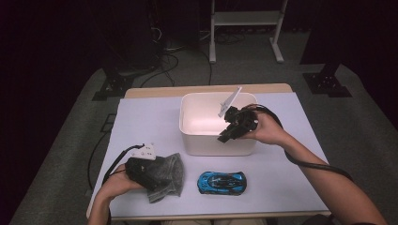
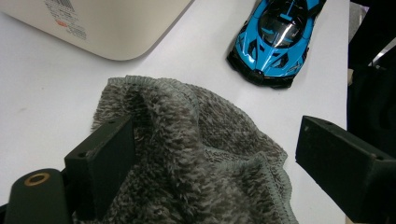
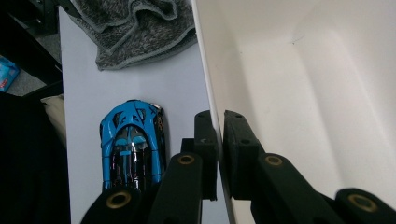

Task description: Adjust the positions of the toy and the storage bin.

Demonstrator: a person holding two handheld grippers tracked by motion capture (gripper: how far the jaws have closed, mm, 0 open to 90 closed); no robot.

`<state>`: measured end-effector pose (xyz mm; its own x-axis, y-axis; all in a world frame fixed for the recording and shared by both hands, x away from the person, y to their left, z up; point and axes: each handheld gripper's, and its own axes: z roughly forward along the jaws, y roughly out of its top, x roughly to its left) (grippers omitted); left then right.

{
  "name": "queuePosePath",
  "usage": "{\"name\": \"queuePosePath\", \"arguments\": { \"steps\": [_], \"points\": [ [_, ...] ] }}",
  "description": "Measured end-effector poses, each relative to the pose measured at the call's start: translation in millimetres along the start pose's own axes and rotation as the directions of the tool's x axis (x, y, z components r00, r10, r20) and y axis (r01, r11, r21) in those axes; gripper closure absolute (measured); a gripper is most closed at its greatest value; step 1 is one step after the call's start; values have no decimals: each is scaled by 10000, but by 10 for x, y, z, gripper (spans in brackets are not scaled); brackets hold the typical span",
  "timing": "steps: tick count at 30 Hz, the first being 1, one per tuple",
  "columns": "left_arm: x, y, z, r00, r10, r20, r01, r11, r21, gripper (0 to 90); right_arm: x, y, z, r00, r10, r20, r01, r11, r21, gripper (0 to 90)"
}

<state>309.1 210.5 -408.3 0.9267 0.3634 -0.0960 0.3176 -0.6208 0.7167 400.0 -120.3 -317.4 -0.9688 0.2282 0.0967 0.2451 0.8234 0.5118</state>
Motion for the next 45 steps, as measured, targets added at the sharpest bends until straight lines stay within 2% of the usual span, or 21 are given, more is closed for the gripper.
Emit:
{"name": "queuePosePath", "arguments": {
  "steps": [17,21,24,27,33,39,45],
  "points": [
    [-4,-2,-1,10000,20,23,-20,10000,-36,112,30,4,10,9998,-188,-39,188,9998,-29,839],
    [-3,0,-2,10000,49,18,-49,10000,-59,112,28,-3,8,9999,-71,-120,71,10000,-63,821],
    [-4,4,-8,10000,29,40,-28,9999,-154,108,13,-25,-16,9988,33,-487,-56,9989,-473,701],
    [-6,10,-8,10000,6,44,-5,9997,-225,108,41,-36,-82,9988,-124,-464,84,9962,-863,592],
    [-16,15,-9,10000,40,9,-40,9998,-211,104,82,-71,-158,9985,-260,-480,204,9932,-1143,440],
    [-17,18,0,10000,40,10,-40,9998,-187,100,196,-124,-294,9972,-552,-495,456,9829,-1783,387],
    [-23,20,-7,10000,28,-51,-29,9998,-198,100,361,-155,-396,9955,-847,-434,745,9772,-1990,335]
  ]
}}
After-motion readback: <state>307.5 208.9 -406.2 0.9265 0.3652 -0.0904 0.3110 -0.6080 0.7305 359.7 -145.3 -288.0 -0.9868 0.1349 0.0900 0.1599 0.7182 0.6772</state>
